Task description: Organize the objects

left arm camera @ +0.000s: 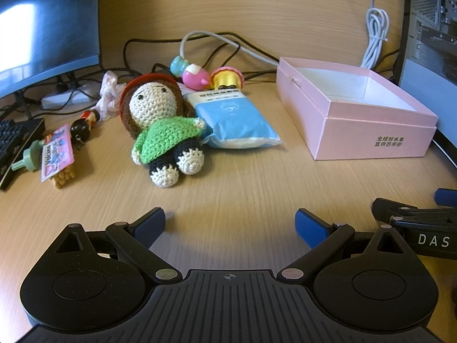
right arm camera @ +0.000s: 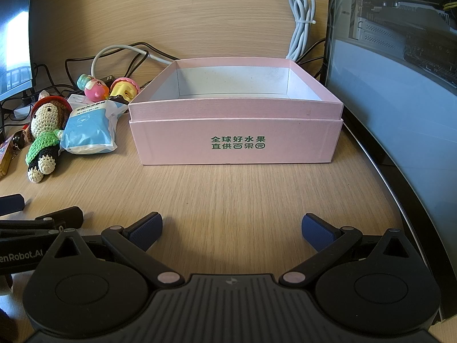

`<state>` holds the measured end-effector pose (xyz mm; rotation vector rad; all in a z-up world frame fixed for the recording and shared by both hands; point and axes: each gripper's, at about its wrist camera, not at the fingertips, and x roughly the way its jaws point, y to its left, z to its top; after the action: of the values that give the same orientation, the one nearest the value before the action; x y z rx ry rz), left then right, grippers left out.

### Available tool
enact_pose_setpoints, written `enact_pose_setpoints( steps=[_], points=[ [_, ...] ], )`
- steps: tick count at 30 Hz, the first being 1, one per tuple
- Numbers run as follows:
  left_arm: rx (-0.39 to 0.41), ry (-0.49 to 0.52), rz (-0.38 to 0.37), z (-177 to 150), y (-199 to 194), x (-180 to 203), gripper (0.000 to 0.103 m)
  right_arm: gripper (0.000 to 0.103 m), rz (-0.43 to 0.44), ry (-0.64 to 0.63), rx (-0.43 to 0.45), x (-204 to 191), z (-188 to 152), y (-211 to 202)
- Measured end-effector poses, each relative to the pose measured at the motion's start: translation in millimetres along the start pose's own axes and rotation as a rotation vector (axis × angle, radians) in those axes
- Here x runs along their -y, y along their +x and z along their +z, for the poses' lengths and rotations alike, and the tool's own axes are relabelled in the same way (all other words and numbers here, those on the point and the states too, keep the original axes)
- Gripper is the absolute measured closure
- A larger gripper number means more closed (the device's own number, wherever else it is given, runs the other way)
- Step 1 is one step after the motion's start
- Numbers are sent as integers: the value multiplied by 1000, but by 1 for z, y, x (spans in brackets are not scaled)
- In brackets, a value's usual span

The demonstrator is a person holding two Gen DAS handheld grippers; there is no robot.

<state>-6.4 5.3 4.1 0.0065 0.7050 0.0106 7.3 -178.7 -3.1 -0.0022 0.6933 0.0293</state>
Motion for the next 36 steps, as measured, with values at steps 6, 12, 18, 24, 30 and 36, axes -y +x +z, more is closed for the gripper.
enact_pose_setpoints(
  steps=[6,12,18,24,30,36],
  points=[
    [36,-200,34,30,-14,-49,6,0,0,1,0,0,0,0],
    [-73,-338,24,87,45,-95,7,0,0,0,0,-2,0,0],
    [-131,-273,24,101,86,-91,15,0,0,1,0,-3,0,0],
    [-164,-245,-15,102,85,-86,40,0,2,2,0,-2,0,-1],
    [-155,-280,-80,70,32,-102,41,0,13,-12,-74,-2,12,1],
    [-145,-271,-101,27,-35,-135,41,0,5,-10,-89,-4,4,-7]
  ],
)
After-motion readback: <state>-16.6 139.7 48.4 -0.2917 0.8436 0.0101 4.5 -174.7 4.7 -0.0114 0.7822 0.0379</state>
